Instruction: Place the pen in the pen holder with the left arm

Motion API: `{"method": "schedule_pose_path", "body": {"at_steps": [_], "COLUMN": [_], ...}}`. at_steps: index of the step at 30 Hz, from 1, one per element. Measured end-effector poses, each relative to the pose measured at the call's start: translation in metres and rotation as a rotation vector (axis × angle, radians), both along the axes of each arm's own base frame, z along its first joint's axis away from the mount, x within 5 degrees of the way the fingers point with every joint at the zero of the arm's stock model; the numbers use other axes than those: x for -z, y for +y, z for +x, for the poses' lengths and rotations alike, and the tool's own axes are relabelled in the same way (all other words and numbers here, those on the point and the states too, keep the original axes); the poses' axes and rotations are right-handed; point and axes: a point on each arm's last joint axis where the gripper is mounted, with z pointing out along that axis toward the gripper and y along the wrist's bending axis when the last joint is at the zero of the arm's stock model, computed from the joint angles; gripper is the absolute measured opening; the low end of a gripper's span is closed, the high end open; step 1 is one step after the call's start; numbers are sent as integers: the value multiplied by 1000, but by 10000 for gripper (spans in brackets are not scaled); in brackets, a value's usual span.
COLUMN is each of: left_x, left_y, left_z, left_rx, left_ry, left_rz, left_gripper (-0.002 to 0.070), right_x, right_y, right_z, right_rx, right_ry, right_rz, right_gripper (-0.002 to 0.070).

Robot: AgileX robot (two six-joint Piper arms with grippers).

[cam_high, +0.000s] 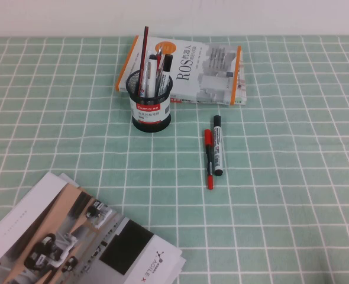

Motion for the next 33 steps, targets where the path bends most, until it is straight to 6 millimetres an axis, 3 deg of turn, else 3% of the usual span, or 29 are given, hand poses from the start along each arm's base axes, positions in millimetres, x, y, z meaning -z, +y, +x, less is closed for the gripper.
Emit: {"method": "schedule_pose_path", "body": {"at_steps": [12,24,33], "left_x": [-1,-21,-24], "left_y": [0,-1,0], "left_z": [0,4,4], "left_rx": [-1,-71,-77], "left_ry": [-7,-186,-202], "left_rz": [-7,-416,-473], "left_gripper": [-3,-3,-3], "right_x": [0,0,0], "right_y": [0,0,0], "right_z": [0,0,0], "right_rx": [0,0,0], "right_ry": [0,0,0], "right_rz": [0,0,0], "right_gripper": [-20,-20,-20]}}
